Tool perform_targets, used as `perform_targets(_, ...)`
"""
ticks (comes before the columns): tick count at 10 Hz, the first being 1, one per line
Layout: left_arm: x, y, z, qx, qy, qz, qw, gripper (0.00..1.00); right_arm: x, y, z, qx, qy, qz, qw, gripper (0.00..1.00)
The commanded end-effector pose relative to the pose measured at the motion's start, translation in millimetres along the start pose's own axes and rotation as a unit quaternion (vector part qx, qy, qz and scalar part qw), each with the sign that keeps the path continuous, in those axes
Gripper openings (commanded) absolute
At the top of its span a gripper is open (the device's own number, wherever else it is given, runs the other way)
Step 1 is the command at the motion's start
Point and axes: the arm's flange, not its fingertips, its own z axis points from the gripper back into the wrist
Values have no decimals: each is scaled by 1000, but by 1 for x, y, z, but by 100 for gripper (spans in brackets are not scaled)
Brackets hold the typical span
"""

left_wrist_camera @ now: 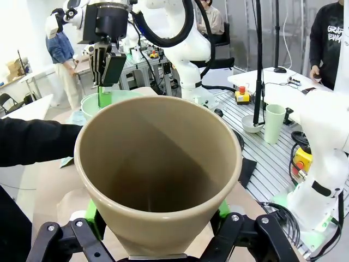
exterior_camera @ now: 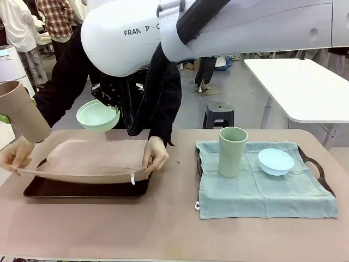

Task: Set up a tray with a mat and arrange the tableware.
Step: Place the Picnic Bowl and Reusable plastic cup back onto the Handle tray in front of the human's position.

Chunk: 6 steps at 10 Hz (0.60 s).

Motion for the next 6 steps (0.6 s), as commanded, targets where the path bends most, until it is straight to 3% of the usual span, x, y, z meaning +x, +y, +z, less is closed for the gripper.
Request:
perform_targets(1, 4, -1, -1, 2, 3, -5, 1000, 0, 1, 0, -1, -7, -7, 6, 1000, 0)
perform_targets(6, 4, -1, -1, 2, 3, -5, 1000, 0, 1, 0, -1, -7, -7, 6, 1000, 0)
